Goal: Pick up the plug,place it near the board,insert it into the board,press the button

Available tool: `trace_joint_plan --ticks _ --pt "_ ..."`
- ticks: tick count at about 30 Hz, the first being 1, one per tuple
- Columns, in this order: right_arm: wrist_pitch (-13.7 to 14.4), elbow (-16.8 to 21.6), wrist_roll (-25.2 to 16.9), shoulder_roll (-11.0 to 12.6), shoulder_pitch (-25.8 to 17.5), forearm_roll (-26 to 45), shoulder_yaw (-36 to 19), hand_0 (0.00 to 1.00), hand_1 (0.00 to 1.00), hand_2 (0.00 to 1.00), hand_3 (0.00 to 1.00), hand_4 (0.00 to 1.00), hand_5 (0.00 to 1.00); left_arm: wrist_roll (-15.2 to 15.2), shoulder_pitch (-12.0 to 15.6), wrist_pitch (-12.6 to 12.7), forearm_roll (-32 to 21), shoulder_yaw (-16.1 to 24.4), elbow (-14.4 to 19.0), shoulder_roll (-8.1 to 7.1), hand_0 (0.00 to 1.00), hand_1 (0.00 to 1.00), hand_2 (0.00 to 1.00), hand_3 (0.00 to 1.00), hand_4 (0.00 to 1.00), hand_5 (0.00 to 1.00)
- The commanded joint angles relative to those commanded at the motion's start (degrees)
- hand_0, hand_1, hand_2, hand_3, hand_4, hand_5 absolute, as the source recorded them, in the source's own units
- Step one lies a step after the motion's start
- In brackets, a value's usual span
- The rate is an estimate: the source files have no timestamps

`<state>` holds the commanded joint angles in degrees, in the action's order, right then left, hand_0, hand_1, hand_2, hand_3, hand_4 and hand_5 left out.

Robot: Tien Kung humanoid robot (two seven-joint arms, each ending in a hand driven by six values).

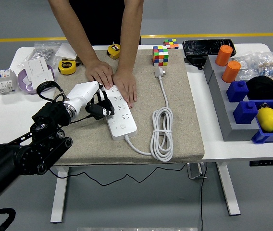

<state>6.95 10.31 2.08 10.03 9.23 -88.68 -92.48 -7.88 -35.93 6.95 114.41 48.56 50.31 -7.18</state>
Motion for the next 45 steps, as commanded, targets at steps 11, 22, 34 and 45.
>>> trace_joint_plan --ticks 11,22,34,45 --pt "0.1 0.0 0.1 0.0 -0.1 -0.1 -0.2 0.998 0.865 0.765 0.834 0.998 0.832 -0.8 0.1 -1.1 1.0 -0.2 -0.5 -0.13 0.199 0.054 0.130 0.208 0.856 0.317" --pt "0.1 0.0 0.0 0.0 -0.4 0.0 -0.1 0.998 0.864 0.765 0.834 0.998 0.832 -0.7 0.9 -0.8 0.1 0.9 -0.5 -0.31 0.199 0.043 0.079 0.113 0.795 0.248" --pt "0.1 0.0 0.1 0.1 -0.6 -0.1 -0.5 0.998 0.865 0.765 0.833 0.998 0.841 0.2 1.7 0.3 0.4 3.8 -0.4 -1.66 0.199 0.040 0.074 0.106 0.791 0.253" --pt "0.1 0.0 0.0 0.1 -0.4 0.1 -0.3 0.998 0.865 0.765 0.833 0.998 0.848 0.5 1.7 -0.4 0.4 3.9 0.5 -2.36 0.199 0.040 0.075 0.109 0.762 0.214"
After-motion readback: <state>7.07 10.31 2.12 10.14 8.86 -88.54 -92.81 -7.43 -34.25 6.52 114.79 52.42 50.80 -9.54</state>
